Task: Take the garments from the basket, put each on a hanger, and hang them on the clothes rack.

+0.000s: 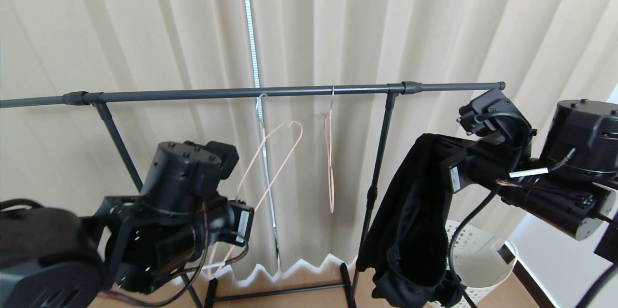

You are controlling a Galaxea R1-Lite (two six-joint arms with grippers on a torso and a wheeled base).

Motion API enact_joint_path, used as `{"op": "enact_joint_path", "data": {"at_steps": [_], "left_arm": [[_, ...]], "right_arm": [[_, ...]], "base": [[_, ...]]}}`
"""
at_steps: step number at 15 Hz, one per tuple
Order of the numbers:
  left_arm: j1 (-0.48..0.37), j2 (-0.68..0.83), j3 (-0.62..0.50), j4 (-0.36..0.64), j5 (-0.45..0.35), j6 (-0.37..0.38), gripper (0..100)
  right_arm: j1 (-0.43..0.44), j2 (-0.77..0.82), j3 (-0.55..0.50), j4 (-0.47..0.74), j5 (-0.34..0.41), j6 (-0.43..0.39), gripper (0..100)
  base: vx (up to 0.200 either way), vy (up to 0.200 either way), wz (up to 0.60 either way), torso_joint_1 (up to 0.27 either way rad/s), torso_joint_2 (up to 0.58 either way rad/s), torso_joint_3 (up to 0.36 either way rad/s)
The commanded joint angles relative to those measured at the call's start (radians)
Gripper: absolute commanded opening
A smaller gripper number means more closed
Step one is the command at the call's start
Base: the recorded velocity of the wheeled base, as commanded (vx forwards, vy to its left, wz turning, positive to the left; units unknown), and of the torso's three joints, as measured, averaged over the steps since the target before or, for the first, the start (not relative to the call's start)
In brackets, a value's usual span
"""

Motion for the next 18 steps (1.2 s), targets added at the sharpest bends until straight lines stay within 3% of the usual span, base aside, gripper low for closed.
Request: {"op": "enact_joint_path", "data": {"at_steps": [1, 3, 9, 12, 15, 18], "left_arm": [[-0.054, -0.189, 0.251, -0.127, -0.003, 0.038, 0], [-0.102, -0.197, 0.31, -0.219, -0.003, 0.046, 0], [-0.184, -0.197, 0.432, -0.404, -0.009, 0.047, 0], [-0.187, -0.209, 0.454, -0.423, -0.014, 0.087, 0], [-0.215, -0.254, 0.506, -0.424, -0.146, 0.098, 0], [-0.234, -0.257, 0.511, -0.424, -0.153, 0.096, 0]], "right_arm": [[0.111, -0.102, 0.036, 0.009, -0.129, -0.045, 0], [0.155, -0.085, 0.039, 0.007, -0.221, -0.047, 0], [0.129, 0.011, 0.025, -0.033, -0.271, -0.045, 0], [0.125, 0.022, 0.01, -0.031, -0.322, -0.045, 0], [0.106, 0.039, 0.007, -0.033, -0.374, -0.045, 0], [0.096, 0.079, -0.009, -0.034, -0.405, -0.045, 0]], "base": [[0.0, 0.0, 0.0, 0.0, 0.0, 0.0], [0.0, 0.0, 0.0, 0.0, 0.0, 0.0], [0.0, 0.0, 0.0, 0.0, 0.0, 0.0], [0.0, 0.0, 0.0, 0.0, 0.0, 0.0], [0.0, 0.0, 0.0, 0.0, 0.0, 0.0], [0.0, 0.0, 0.0, 0.0, 0.0, 0.0]]}}
